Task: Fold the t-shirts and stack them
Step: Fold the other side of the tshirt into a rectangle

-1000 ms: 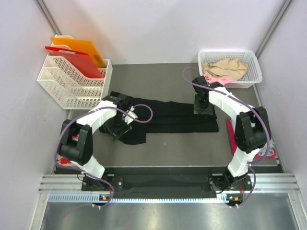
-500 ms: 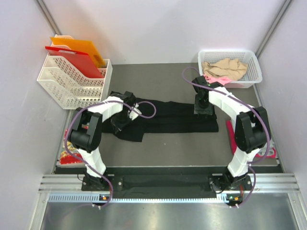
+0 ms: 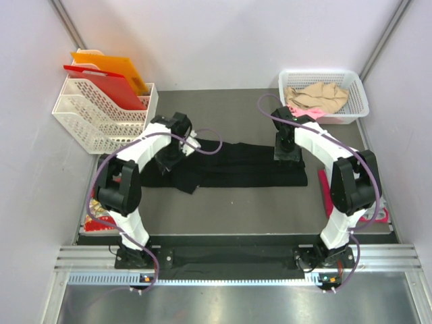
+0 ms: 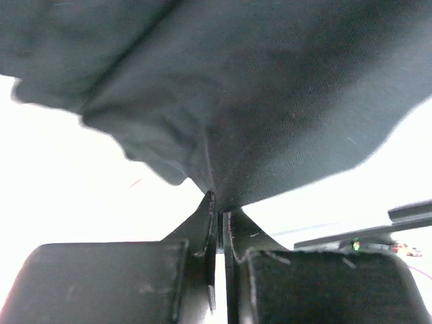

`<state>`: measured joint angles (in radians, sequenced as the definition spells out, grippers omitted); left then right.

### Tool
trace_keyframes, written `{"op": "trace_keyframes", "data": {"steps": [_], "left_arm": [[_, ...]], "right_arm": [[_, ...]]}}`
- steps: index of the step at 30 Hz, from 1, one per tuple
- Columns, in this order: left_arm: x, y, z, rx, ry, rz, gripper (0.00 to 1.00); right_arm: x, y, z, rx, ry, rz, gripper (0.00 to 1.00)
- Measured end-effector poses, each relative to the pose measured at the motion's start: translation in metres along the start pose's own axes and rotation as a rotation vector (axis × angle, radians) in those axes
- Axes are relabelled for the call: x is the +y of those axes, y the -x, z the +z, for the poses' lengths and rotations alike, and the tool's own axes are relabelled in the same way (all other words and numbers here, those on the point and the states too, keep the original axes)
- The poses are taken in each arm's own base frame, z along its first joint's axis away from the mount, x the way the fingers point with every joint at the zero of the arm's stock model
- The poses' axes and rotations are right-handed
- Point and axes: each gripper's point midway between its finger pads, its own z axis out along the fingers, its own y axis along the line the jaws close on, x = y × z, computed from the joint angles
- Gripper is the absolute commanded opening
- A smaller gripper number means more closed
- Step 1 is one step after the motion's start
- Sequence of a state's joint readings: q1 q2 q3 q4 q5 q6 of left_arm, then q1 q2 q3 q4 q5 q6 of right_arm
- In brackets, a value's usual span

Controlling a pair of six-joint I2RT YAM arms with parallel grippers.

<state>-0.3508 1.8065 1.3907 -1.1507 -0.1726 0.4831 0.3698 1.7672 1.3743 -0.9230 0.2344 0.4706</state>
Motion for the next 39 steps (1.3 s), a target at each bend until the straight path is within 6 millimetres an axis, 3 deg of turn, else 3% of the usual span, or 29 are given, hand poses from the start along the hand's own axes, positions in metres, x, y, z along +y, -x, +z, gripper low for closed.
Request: {"op": "trace_keyframes", "data": {"steps": [5, 9, 19, 27, 32, 35, 37, 39], "left_arm": [[0.028, 0.023, -0.042, -0.101, 0.084, 0.002, 0.00], [0.047, 0.038, -0.058, -0.145, 0.142, -0.013, 0.00], [0.062, 0.051, -0.001, -0.013, 0.119, -0.014, 0.00], [0.086, 0.066, 0.002, -0.021, 0.168, -0.050, 0.00], [0.099, 0.079, 0.000, -0.036, 0.207, -0.070, 0.01], [0.104, 0.085, 0.004, -0.032, 0.222, -0.076, 0.17], [0.107, 0.087, 0.006, -0.023, 0.233, -0.078, 0.18], [0.111, 0.088, 0.008, -0.015, 0.249, -0.086, 0.26]], "right_arm": [[-0.006, 0.003, 0.002, 0.003, -0.007, 0.012, 0.40], [-0.006, 0.006, 0.006, 0.007, -0.011, 0.015, 0.40], [-0.008, 0.010, 0.013, 0.008, -0.015, 0.012, 0.40], [-0.005, 0.019, 0.008, -0.035, 0.014, 0.002, 0.39], [-0.006, 0.009, 0.011, -0.023, 0.029, -0.008, 0.38], [-0.005, 0.001, 0.016, -0.006, 0.032, -0.017, 0.38], [-0.004, -0.001, 0.018, -0.003, 0.037, -0.022, 0.38], [-0.001, -0.001, 0.020, -0.001, 0.041, -0.028, 0.38]]}}
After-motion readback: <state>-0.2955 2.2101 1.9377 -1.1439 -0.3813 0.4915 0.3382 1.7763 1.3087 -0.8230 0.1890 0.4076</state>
